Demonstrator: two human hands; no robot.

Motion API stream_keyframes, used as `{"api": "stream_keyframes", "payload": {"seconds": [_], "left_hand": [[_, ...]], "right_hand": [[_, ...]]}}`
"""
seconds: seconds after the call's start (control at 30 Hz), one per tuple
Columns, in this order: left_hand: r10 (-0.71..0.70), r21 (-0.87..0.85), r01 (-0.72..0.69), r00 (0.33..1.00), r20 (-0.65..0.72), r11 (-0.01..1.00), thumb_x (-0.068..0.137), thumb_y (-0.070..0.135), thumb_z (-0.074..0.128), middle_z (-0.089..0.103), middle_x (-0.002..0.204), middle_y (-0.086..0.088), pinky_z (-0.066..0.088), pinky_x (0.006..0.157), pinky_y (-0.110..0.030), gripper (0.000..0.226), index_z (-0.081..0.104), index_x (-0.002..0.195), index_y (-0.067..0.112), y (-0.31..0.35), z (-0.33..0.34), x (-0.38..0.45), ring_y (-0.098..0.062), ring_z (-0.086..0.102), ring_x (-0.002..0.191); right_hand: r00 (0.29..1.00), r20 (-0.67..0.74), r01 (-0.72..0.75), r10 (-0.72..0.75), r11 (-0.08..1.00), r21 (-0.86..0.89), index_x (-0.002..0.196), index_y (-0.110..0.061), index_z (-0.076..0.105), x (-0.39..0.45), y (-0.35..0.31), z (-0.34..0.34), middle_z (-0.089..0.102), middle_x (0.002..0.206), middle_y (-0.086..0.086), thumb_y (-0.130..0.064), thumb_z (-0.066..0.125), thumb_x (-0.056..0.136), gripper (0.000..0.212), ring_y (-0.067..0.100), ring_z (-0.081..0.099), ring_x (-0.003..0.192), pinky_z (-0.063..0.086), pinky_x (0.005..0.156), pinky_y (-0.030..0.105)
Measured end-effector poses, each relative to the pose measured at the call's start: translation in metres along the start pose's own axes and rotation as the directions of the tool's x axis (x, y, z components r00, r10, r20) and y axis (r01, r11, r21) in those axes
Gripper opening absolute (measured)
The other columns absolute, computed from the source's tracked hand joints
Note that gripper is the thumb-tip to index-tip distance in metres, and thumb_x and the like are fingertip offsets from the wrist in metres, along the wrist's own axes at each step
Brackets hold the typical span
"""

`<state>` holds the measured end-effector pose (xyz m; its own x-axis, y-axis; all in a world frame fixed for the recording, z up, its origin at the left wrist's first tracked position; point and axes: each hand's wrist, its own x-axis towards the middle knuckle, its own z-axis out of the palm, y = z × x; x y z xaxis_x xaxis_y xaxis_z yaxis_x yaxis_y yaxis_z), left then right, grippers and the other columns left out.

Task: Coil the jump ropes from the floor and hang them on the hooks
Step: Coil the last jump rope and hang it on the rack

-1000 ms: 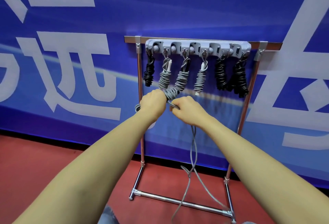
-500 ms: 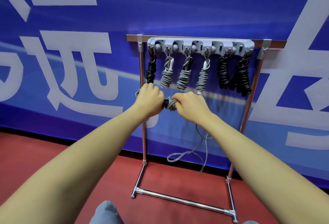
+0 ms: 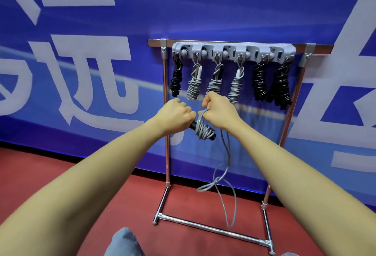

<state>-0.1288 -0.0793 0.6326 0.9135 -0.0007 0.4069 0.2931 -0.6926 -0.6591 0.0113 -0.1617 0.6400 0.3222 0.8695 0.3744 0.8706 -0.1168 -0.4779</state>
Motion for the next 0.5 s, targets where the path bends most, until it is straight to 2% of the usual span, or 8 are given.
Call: {"api": "stream_keyframes", "payload": {"seconds": [0.1,0.17,0.23,0.3,0.33,0.4,0.43,0.5], "left_hand": [[0.027,-0.006,-0.028,0.991,-0.132,1.0,0.068,0.003,0.047,0.041,0.041,0.0,0.019,0.047,-0.024,0.023,0.047,0.048,0.014,-0.005,0.001,-0.005,-0.021,0.031,0.039],[-0.021,-0.122,-0.004,0.98,-0.2,0.992,0.075,0.011,0.049,0.043,0.043,-0.001,0.023,0.043,-0.023,0.024,0.049,0.051,0.013,-0.005,-0.003,-0.006,-0.021,0.039,0.039],[-0.155,-0.298,0.073,0.953,-0.259,0.952,0.075,0.021,0.045,0.044,0.044,-0.003,0.027,0.038,-0.02,0.026,0.049,0.051,0.01,0.0,-0.006,-0.005,-0.023,0.042,0.037],[-0.364,-0.495,0.192,0.889,-0.279,0.847,0.074,0.028,0.048,0.048,0.046,-0.007,0.031,0.038,-0.022,0.03,0.048,0.054,0.005,0.007,-0.014,-0.004,-0.028,0.045,0.037],[-0.483,-0.592,0.273,0.846,-0.227,0.758,0.076,0.029,0.054,0.05,0.05,-0.009,0.034,0.041,-0.026,0.03,0.048,0.06,0.003,0.009,-0.021,-0.002,-0.03,0.046,0.042],[-0.641,-0.68,0.492,0.766,0.041,0.544,0.084,0.026,0.062,0.052,0.063,-0.01,0.034,0.052,-0.032,0.028,0.045,0.075,0.006,0.009,-0.035,0.004,-0.032,0.045,0.058],[-0.683,-0.662,0.591,0.712,0.16,0.461,0.086,0.025,0.061,0.052,0.068,-0.009,0.033,0.055,-0.033,0.026,0.042,0.08,0.008,0.009,-0.039,0.009,-0.031,0.044,0.064],[-0.731,-0.639,0.695,0.616,0.293,0.329,0.088,0.024,0.055,0.05,0.073,-0.008,0.034,0.057,-0.033,0.02,0.042,0.086,0.009,0.009,-0.039,0.015,-0.033,0.046,0.069]], "right_hand": [[0.998,0.059,-0.004,0.001,0.998,0.06,0.077,-0.021,0.05,0.001,0.005,0.001,0.051,0.067,-0.009,-0.033,0.07,0.082,0.024,0.019,0.05,0.073,0.044,0.069,0.037],[0.998,0.062,-0.002,-0.006,0.992,0.129,0.068,-0.022,0.05,-0.001,0.006,0.004,0.05,0.062,-0.009,-0.033,0.068,0.083,0.026,0.016,0.046,0.066,0.043,0.065,0.034],[0.998,0.067,0.004,-0.017,0.981,0.191,0.064,-0.021,0.049,-0.002,0.006,0.007,0.048,0.06,-0.008,-0.022,0.064,0.083,0.025,0.014,0.041,0.065,0.038,0.062,0.032],[0.997,0.061,0.026,-0.044,0.962,0.271,0.067,-0.018,0.053,-0.003,0.008,0.009,0.053,0.066,-0.001,-0.009,0.058,0.083,0.019,0.015,0.041,0.071,0.04,0.064,0.035],[0.998,0.05,0.027,-0.044,0.953,0.301,0.072,-0.011,0.057,-0.005,0.01,0.009,0.057,0.071,0.006,-0.008,0.057,0.086,0.014,0.016,0.042,0.072,0.041,0.065,0.037],[0.998,0.043,0.026,-0.04,0.959,0.283,0.079,0.001,0.057,-0.009,0.012,0.009,0.055,0.072,0.011,-0.017,0.055,0.093,0.023,0.017,0.044,0.069,0.039,0.064,0.034],[0.998,0.048,0.024,-0.037,0.967,0.254,0.08,0.001,0.055,-0.011,0.013,0.009,0.052,0.07,0.008,-0.023,0.053,0.095,0.028,0.017,0.043,0.066,0.038,0.062,0.033],[0.999,0.049,0.014,-0.023,0.982,0.191,0.074,-0.006,0.052,-0.011,0.011,0.01,0.048,0.064,0.002,-0.03,0.053,0.094,0.031,0.02,0.043,0.061,0.039,0.06,0.033]]}}
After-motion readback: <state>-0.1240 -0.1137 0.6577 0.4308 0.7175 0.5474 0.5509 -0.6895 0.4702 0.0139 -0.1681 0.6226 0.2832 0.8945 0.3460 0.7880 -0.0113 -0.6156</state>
